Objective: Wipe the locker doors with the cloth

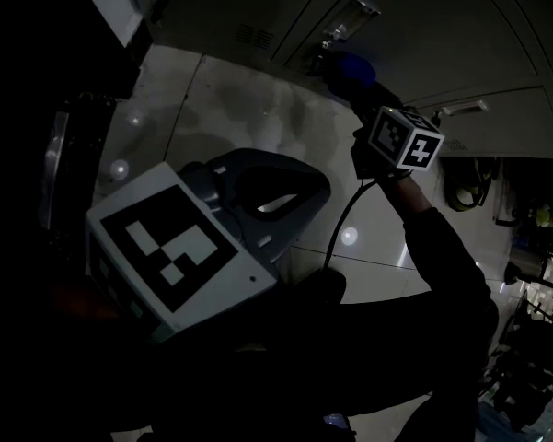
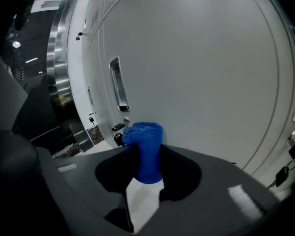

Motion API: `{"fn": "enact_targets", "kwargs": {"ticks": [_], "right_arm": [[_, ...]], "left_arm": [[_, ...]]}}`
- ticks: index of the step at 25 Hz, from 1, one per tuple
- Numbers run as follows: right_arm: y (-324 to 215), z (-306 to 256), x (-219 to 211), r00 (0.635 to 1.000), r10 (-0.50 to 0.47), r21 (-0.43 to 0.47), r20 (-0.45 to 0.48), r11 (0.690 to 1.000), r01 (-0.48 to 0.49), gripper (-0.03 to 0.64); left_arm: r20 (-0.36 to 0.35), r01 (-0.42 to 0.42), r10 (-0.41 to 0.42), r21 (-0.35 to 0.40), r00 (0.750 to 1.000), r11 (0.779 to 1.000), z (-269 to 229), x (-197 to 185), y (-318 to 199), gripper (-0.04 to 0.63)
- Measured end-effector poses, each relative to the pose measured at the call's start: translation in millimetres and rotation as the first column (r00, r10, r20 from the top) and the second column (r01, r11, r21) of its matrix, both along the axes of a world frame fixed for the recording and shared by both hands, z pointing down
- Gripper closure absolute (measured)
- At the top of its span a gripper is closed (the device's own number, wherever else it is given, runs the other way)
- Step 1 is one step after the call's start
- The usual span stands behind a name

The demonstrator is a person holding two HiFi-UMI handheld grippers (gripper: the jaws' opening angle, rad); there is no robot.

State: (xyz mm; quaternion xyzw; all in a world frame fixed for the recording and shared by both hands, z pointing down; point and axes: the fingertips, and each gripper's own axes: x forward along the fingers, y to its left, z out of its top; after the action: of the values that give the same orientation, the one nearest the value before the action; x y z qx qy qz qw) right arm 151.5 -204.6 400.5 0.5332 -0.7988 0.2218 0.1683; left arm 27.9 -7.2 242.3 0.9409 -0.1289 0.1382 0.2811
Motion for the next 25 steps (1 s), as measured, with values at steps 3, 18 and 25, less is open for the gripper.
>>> {"fn": "enact_targets", "kwargs": {"ticks": [3, 18, 25], "right_arm": [[7.2, 0.6, 20.8, 1.000, 0.029, 0.002, -0.004, 1.000, -0.029, 0.499], [38.1, 7.1, 148.0, 0.979, 0.196, 0.001, -0.055, 0.981, -0.196, 0.499], [46.6, 7.3, 143.4, 0.978, 0.200, 0.005, -0.053, 0.980, -0.200, 0.499]], "left_arm": [[0.005, -0.017, 0.017, 0.004, 1.000, 1.000, 1.4, 8.9, 2.7, 0.598], [0.039, -0.117, 0.116, 0.028, 0.992, 0.993, 5.2, 62.3, 15.8, 0.598], [0.062, -0.107, 0.104, 0.046, 0.993, 0.993, 16.7, 55.3, 11.6, 0.598]]}}
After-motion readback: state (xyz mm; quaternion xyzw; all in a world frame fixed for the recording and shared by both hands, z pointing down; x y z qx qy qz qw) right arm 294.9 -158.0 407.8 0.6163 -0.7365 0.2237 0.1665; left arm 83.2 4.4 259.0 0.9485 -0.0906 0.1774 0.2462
